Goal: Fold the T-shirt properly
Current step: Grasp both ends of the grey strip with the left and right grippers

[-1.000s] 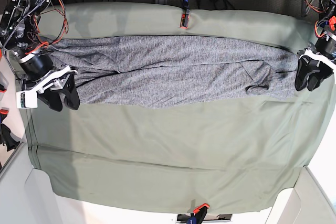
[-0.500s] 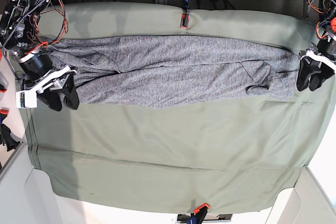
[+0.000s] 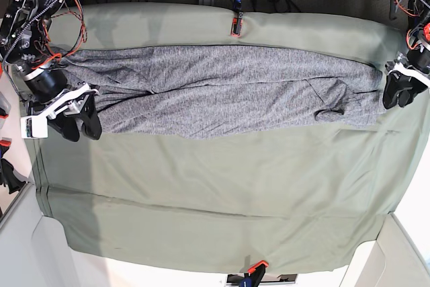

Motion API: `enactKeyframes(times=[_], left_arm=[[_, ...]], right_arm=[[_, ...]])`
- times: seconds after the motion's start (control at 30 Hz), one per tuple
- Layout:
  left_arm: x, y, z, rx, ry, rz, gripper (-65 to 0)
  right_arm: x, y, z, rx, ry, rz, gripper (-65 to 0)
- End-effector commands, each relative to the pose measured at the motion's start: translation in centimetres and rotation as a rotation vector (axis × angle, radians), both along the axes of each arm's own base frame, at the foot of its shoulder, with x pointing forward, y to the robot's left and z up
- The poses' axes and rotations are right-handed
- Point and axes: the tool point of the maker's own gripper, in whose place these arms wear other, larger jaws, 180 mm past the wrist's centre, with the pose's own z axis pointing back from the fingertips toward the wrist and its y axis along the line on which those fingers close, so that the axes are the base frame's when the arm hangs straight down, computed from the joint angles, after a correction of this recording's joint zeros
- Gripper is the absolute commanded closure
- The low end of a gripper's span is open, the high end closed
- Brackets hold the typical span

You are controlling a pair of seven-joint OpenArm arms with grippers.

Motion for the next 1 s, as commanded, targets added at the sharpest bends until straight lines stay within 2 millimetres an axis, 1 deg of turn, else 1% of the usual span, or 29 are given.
enactKeyframes(times=[0.0,0.17,0.3,0.47,0.67,0.8,0.97], left_arm=[[0.9,1.1,1.7,0.014,-0.055,0.006,-36.6],[1.4,2.8,1.2,0.001,-0.037,0.035,-36.6],[1.4,3.5,1.0,0.003,-0.028,0.037,-36.6],[1.4,3.9,1.1,0.020,-0.019,0.033,-36.6],[1.3,3.9,1.0,0.020,-0.013,0.031,-36.6],[1.5,3.4,0.7,0.018,-0.005,0.017,-36.6],[1.6,2.6,-0.3,0.044,0.032,-0.017,-36.6]], right_arm=[[0.5,-0.1,1.4,0.002,-0.050,0.004,-31.0],[0.4,-0.1,1.2,0.002,-0.044,0.005,-31.0],[0.4,-0.1,1.0,0.006,-0.037,0.003,-31.0],[0.3,-0.4,-0.5,0.022,0.003,-0.005,-31.0],[0.2,-0.7,-2.2,0.042,0.050,-0.015,-31.0],[0.1,-0.7,-2.4,0.044,0.056,-0.017,-31.0],[0.1,-0.7,-2.4,0.044,0.056,-0.017,-31.0]])
